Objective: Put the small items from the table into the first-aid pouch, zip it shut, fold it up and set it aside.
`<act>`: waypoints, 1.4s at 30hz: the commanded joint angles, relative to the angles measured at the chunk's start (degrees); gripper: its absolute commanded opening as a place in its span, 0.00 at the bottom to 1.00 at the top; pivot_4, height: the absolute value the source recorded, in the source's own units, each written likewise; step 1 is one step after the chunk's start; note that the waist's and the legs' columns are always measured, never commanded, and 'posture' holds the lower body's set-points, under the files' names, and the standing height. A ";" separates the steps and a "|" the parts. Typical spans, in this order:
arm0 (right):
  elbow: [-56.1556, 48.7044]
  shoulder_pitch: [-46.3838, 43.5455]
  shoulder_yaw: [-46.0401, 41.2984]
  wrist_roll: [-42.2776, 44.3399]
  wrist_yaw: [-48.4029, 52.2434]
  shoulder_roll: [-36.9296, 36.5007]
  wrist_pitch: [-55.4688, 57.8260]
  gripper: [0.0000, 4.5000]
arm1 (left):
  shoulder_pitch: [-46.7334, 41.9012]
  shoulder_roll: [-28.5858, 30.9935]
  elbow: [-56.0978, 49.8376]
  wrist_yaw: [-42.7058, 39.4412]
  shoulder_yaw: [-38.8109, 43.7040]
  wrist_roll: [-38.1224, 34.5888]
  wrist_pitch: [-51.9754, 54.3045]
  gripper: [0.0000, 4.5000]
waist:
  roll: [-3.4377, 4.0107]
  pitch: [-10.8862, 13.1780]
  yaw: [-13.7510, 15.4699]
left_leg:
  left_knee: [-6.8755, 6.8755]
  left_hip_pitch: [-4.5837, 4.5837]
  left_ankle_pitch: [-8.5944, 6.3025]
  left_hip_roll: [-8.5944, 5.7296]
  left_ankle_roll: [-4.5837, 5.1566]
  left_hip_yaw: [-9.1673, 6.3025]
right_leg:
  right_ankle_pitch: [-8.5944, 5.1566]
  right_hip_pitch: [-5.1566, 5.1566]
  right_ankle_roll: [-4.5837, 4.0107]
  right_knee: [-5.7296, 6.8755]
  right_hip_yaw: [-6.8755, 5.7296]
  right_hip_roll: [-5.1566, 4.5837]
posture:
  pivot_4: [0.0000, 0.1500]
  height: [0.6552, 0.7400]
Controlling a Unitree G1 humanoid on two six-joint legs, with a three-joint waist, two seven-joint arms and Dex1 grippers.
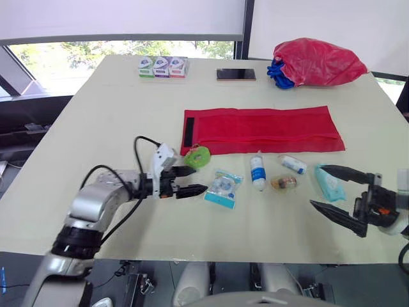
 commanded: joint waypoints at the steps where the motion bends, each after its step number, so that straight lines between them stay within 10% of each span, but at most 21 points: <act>1: -3.98 -0.52 0.67 0.99 -2.16 0.27 0.41 0.97 | -3.40 -2.06 2.50 0.60 -2.41 1.75 2.22 1.00 | -0.02 -0.01 0.05 | 0.00 0.00 0.00 -0.02 0.00 -0.03 | 0.00 0.01 0.00 0.00 -0.01 0.00 | 1.00 1.00; 11: -5.81 0.85 1.69 -0.96 -4.73 2.15 -1.05 1.00 | -9.25 -8.44 8.34 1.35 -5.72 4.60 5.59 0.90 | -0.02 -0.04 0.12 | 0.23 -0.02 0.01 -0.13 0.02 -0.22 | -0.16 0.16 0.10 0.05 0.03 0.00 | 1.00 1.00; 20: -6.19 1.72 1.59 -0.84 -4.53 1.78 -1.00 1.00 | -8.89 -10.79 7.61 1.34 1.57 -1.18 11.58 0.01 | -0.05 -0.01 0.01 | 0.23 -0.06 0.00 -0.11 0.03 -0.24 | -0.05 0.14 -0.03 0.05 0.03 0.01 | 1.00 1.00; 32: -6.59 -3.00 8.66 3.01 -16.24 2.70 10.39 1.00 | -5.97 -14.52 -2.38 6.16 13.61 -14.30 19.33 0.01 | -0.08 0.02 -0.09 | 0.23 -0.05 0.01 -0.05 0.01 -0.28 | -0.05 0.13 -0.07 0.07 0.01 0.01 | 1.00 1.00; 42: -3.81 -13.53 13.12 31.87 -45.56 5.81 30.55 1.00 | -8.74 -21.48 -6.45 14.19 18.90 -21.17 18.11 0.01 | -0.13 0.05 -0.12 | 0.23 -0.11 0.02 -0.10 0.01 -0.35 | -0.04 0.12 -0.12 0.06 -0.01 -0.02 | 1.00 1.00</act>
